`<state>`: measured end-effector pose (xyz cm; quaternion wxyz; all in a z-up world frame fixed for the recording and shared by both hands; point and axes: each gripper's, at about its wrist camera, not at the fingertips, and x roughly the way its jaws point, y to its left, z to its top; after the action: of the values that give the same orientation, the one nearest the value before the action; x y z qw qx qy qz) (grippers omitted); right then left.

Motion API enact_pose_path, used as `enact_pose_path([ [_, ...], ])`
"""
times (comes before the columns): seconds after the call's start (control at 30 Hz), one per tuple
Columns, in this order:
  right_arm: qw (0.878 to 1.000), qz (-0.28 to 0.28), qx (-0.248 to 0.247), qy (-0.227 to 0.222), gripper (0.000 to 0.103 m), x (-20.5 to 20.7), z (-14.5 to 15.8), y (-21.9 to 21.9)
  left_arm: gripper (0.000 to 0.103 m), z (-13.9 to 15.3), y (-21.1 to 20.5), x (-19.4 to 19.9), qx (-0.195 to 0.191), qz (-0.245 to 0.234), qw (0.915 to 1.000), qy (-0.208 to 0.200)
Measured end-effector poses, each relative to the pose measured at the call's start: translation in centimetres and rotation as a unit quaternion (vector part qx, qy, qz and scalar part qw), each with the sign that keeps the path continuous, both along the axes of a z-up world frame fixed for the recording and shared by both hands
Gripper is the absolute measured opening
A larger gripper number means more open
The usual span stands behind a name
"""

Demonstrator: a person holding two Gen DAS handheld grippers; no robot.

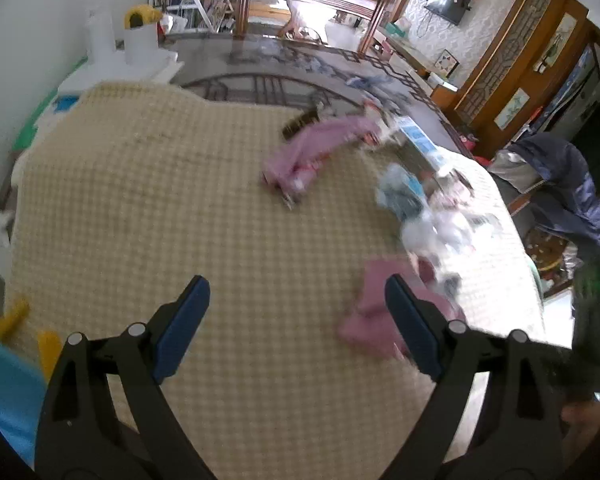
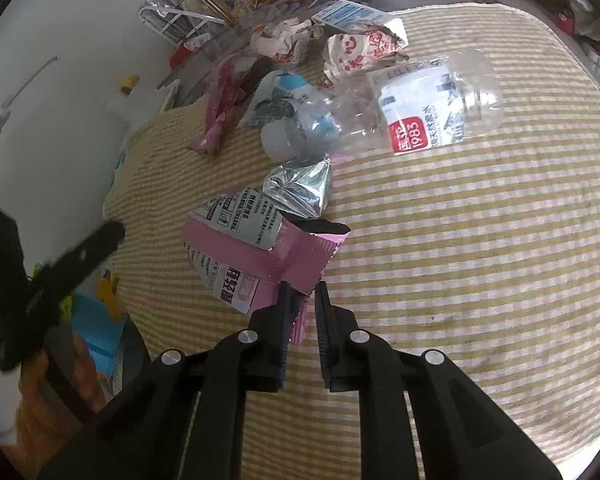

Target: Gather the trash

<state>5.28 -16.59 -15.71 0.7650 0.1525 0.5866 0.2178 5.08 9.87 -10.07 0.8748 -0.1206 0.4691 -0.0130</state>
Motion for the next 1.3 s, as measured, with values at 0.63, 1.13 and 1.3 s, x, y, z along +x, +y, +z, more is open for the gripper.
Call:
enact_pose_path([
  [0.63, 0.998, -0.027, -0.028, -0.054, 0.081, -2.6, 2.8, -3.0, 0.037, -6.4, -2.3, 15.8, 0.074, -0.058, 0.992, 0.084],
  [1.13, 0.981, 0.153, -0.085, -0.088, 0.096, 1.4, 2.0, 8.1, 0.021, -1.6, 2.0, 0.2, -0.015, 0.035, 0.9985, 0.04],
  [1.3, 0.973, 0.161, -0.127, -0.103, 0.096, 1.3, 1.0, 9.7, 0.021, -2.1, 2.4, -1.8, -0.007, 0.045, 0.9978, 0.049],
])
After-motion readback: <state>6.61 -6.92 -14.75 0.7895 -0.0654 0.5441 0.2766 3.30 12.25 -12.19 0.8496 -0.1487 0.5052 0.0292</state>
